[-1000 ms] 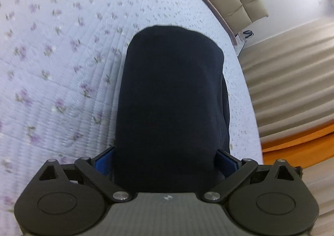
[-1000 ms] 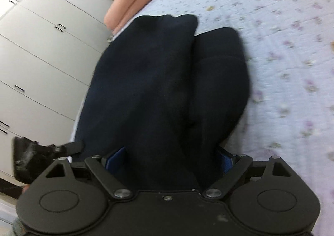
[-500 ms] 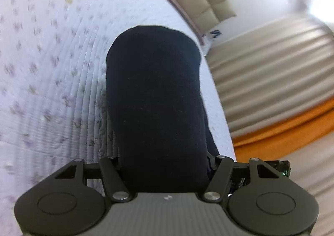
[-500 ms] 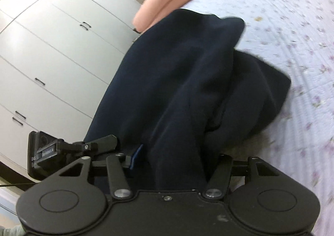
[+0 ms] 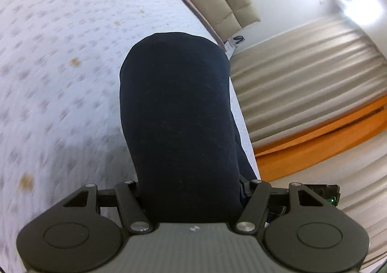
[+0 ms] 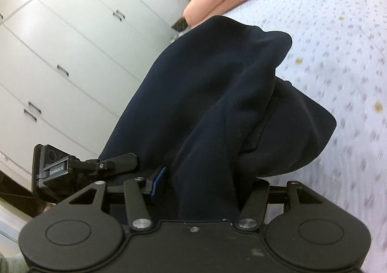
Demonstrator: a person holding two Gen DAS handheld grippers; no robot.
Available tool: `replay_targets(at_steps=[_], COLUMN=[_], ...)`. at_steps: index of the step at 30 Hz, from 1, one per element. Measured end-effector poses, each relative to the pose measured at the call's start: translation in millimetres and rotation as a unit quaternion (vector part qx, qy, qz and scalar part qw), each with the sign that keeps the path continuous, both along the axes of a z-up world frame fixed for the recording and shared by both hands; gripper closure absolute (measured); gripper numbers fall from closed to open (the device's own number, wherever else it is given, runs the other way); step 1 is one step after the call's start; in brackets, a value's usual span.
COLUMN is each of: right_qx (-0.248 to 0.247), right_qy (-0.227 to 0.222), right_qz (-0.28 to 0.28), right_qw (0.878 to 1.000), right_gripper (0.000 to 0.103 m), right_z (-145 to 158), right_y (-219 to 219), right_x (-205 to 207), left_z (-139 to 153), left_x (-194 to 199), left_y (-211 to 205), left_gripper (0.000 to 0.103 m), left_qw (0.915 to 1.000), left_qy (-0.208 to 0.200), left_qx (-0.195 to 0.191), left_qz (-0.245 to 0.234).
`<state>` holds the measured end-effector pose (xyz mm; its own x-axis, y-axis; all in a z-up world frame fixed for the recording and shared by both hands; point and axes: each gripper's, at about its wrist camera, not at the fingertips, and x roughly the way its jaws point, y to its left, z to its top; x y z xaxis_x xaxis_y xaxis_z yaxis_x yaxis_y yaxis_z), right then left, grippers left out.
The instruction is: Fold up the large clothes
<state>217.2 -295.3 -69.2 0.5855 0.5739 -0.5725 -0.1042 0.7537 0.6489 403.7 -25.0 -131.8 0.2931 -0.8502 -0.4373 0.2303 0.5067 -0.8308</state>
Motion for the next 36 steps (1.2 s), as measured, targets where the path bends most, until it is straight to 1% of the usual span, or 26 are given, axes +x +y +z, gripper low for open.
replay_targets(at_steps=[2,4,7,9,10,12,15,18,20,22,23,24,25,26,27,28,29,30,31,32,33,34,35,36], right_qx=[-0.009,-0.021,-0.046,-0.062,-0.062,-0.047,-0.046,-0.069,-0.097,-0.122,-0.137,-0.155,-0.179,-0.204,-0.220,-0.234,-0.241,-0.244,-0.247,-0.256,-0.273,-0.291,-0.303,-0.316], right_qy=[0.013,0.026,0.048,0.046,0.034,0.017,0.001,-0.020,-0.037,-0.049,-0.060,-0.071,-0.083,-0.099,-0.115,-0.131,-0.144,-0.154,-0.167,-0.177,-0.179,-0.177,-0.176,-0.173], right_qz=[0.007,0.018,0.034,0.040,0.039,0.030,0.024,0.013,-0.015,-0.058,-0.080,-0.096,-0.107,-0.111,-0.108,-0.098,-0.084,-0.073,-0.059,-0.049,-0.047,-0.052,-0.051,-0.048], right_qw=[1.000,0.999,0.997,0.996,0.997,0.998,0.999,0.997,0.994,0.990,0.985,0.981,0.975,0.968,0.963,0.958,0.956,0.955,0.953,0.949,0.944,0.939,0.935,0.932], right_gripper=[0.035,0.035,0.036,0.036,0.036,0.036,0.036,0.035,0.035,0.032,0.032,0.032,0.031,0.031,0.031,0.032,0.034,0.042,0.053,0.061,0.073,0.078,0.079,0.082], right_z=[-13.0,-30.9,-64.5,-79.4,-83.0,-84.3,-83.3,-76.1,-64.2,-51.0,-42.0,-35.6,-26.6,-17.7,-9.5,-2.5,3.2,5.8,7.5,7.0,3.0,-3.9,-12.9,-23.5], right_y=[12.9,22.2,33.2,38.0,38.3,33.2,32.8,34.4,32.2,22.6,19.4,21.0,23.6,29.4,35.0,45.1,56.8,67.7,80.2,91.7,104.4,115.3,122.7,126.7], right_x=[-7.7,-11.6,-19.4,-25.9,-29.8,-35.8,-45.3,-64.6,-83.2,-101.5,-113.7,-121.9,-131.1,-140.2,-144.3,-147.4,-146.9,-139.8,-134.2,-133.2,-124.0,-113.6,-104.3,-97.6], left_z=[-14.8,-34.9,-73.8,-92.8,-96.5,-95.9,-95.3,-93.6,-86.9,-69.2,-58.9,-51.7,-41.4,-31.9,-22.4,-12.7,-4.7,3.6,10.1,14.2,15.4,13.3,8.0,-0.9], left_x=[-14.6,-28.8,-40.2,-46.6,-50.2,-54.4,-58.9,-72.6,-86.5,-106.7,-119.7,-131.5,-147.5,-159.2,-169.8,-177.6,-181.2,-184.1,-187.0,-188.3,-189.1,-188.2,-187.0,-185.3], left_y=[11.5,22.4,34.5,40.2,42.3,43.4,43.1,44.8,45.5,52.7,58.7,62.4,69.5,73.3,76.8,76.2,72.7,68.0,63.1,57.7,50.7,41.5,33.4,23.9], left_gripper=[0.038,0.038,0.037,0.037,0.036,0.035,0.034,0.034,0.034,0.034,0.036,0.038,0.044,0.043,0.043,0.043,0.045,0.046,0.049,0.052,0.055,0.062,0.071,0.077], left_qw=[0.9999,0.9993,0.9973,0.9967,0.9975,0.9977,0.9970,0.9951,0.9919,0.9864,0.9821,0.9776,0.9715,0.9671,0.9622,0.9574,0.9540,0.9514,0.9520,0.9540,0.9555,0.9559,0.9567,0.9592], left_qy=[0.011,0.024,0.047,0.041,0.027,0.005,-0.019,-0.037,-0.054,-0.070,-0.079,-0.088,-0.104,-0.115,-0.120,-0.121,-0.123,-0.130,-0.139,-0.147,-0.158,-0.164,-0.164,-0.163], left_qx=[-0.001,0.008,0.033,0.053,0.048,0.042,0.043,0.051,0.072,0.102,0.114,0.123,0.131,0.138,0.153,0.179,0.197,0.207,0.203,0.193,0.185,0.186,0.191,0.191], left_qz=[0.013,0.029,0.046,0.045,0.044,0.052,0.062,0.076,0.089,0.109,0.127,0.146,0.167,0.180,0.190,0.192,0.189,0.187,0.182,0.176,0.167,0.156,0.146,0.130])
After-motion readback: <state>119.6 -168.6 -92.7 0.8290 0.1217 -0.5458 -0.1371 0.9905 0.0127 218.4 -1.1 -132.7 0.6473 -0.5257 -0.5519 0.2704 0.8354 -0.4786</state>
